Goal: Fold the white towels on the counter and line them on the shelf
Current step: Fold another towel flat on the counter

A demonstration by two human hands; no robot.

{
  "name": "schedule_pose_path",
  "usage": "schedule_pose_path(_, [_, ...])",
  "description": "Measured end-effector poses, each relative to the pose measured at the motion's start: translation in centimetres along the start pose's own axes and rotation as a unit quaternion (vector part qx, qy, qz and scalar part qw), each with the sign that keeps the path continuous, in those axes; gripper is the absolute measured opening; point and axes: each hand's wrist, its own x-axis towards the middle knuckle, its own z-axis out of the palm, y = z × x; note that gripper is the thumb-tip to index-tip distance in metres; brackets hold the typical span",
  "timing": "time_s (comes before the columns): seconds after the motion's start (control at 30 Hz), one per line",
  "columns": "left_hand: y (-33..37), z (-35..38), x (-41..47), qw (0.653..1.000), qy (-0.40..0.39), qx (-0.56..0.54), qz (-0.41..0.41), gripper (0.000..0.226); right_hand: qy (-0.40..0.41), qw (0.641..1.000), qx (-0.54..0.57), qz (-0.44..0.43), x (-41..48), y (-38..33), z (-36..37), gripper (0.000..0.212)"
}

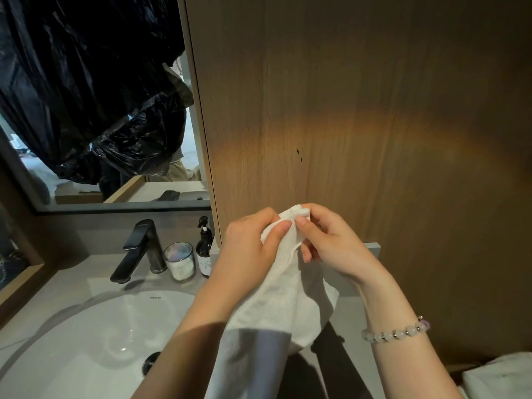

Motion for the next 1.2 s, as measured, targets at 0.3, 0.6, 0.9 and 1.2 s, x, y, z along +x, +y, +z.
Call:
schedule_pose_path(0.3, [-0.2,-0.3,-0.3,0.996,-0.069,-0.043,-0.031,0.040,0.119,0.992,0.015,-0.041,-0.1,1.6,0.1,0.023])
schedule_pose_path(0.6, [-3.2,-3.2,-1.1,0.976,-0.125,-0.140,-0.114,0.045,0.194,0.980,0.046,-0.027,-0.6,2.5,-2.5,0.023])
schedule_pose_path(0.9, [-4.9,-4.3,-2.0,0.963,-0.245,-0.002,-0.114,0.022,0.270,0.961,0.049,0.021,-1.0,3.9,-4.1,0.023])
schedule_pose_path(1.2, [-6.5,-5.4,-3.0,0.957,-0.253,0.039,-0.135,0.031,0.313,0.949,0.033,0.018,-1.2,4.9,-5.4,0.025])
